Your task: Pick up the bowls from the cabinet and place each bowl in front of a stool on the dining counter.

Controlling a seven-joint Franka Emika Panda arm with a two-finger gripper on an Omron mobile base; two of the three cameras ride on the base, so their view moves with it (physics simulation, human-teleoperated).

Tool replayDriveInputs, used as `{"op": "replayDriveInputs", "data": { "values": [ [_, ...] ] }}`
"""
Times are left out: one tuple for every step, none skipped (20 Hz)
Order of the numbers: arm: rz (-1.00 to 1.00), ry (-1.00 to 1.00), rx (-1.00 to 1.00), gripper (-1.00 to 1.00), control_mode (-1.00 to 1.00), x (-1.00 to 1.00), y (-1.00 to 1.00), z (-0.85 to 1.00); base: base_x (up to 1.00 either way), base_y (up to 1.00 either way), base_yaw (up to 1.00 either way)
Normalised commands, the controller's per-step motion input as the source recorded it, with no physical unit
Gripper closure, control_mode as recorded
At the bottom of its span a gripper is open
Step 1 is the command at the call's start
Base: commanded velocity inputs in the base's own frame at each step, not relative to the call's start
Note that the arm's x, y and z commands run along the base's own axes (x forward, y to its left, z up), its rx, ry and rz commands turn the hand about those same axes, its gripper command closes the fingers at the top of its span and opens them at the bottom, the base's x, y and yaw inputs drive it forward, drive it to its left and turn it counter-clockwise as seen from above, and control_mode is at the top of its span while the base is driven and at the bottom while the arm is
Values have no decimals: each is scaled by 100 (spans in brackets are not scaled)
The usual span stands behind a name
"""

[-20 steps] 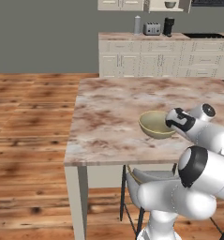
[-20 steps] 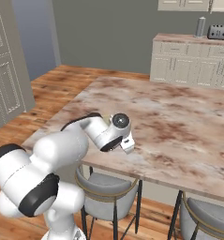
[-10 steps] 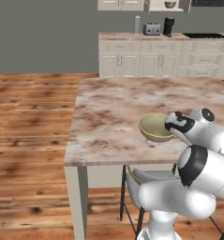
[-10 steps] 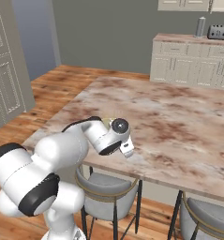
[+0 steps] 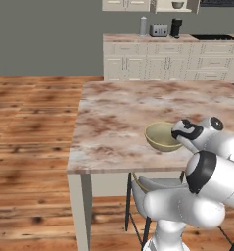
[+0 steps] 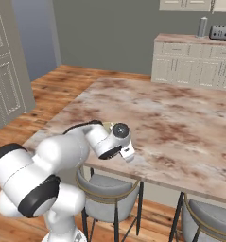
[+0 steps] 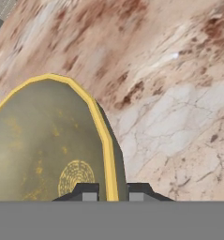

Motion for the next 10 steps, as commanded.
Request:
{"op": "replayDriveInputs", "data": {
  "values": [
    [0, 0, 0, 100, -100, 0, -1, -23, 0, 0, 0],
    [0, 0, 0, 100, -100, 0, -1, -24, 0, 0, 0],
    [0, 0, 0, 100, -100, 0, -1, -25, 0, 0, 0],
    [0, 0, 0, 100, -100, 0, -2, -26, 0, 0, 0],
    [0, 0, 0, 100, -100, 1, -7, -29, 0, 0, 0],
    [0, 0, 0, 100, -100, 1, -8, -29, 0, 0, 0],
    [0, 0, 0, 100, -100, 1, -8, -29, 0, 0, 0],
    [0, 0, 0, 100, -100, 2, -8, -29, 0, 0, 0],
    [0, 0, 0, 100, -100, 4, -6, -28, 0, 0, 0],
    [0, 0, 0, 100, -100, 6, -4, -28, 0, 0, 0]
  ]
}}
